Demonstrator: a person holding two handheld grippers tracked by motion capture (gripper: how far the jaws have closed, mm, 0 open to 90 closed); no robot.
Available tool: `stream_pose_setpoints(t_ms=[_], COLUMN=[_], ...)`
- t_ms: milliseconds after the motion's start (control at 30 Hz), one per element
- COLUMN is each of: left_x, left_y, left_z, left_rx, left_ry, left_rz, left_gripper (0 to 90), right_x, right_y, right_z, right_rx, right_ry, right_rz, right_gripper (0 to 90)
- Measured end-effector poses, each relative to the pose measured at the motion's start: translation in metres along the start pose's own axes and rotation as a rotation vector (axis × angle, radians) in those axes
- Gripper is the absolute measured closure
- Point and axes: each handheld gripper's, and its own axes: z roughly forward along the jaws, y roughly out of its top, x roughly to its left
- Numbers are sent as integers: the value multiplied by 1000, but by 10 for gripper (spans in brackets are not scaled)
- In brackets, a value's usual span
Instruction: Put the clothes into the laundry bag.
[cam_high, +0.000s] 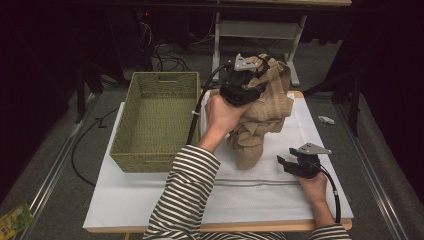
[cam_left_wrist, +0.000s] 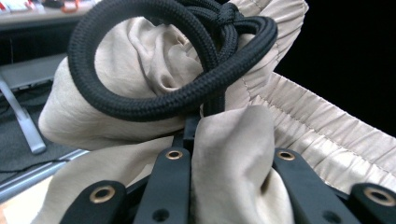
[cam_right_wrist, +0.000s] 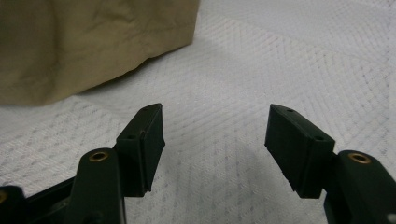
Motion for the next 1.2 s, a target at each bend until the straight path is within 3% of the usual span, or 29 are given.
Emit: stream_pose_setpoints(t_ms=[400, 533, 833, 967, 1133, 1200], left_x=[2, 1, -7, -9, -5, -4], left_y=[-43, -56, -79, -90, -107, -112], left_z=[37, 48, 71, 80, 94, 98], left_rx=[63, 86, 128, 136, 155, 163], left_ry=[-9, -16, -19, -11, -3, 6], left_rz=[-49, -63, -55, -48, -85, -83], left_gripper=[761, 760, 750, 746, 734, 728], right_x=[-3, -4, -10, -11, -11, -11], right_y=[-2, -3, -5, -5, -5, -5], right_z=[-4, -5, -9, -9, -9, -9], right_rx=[-30, -29, -29, -31, -25, -25], right_ry=[-17, -59, -126, -128, -126, -126], right_rz=[26, 30, 103, 104, 109, 109], right_gripper=[431, 431, 458, 463, 463, 463])
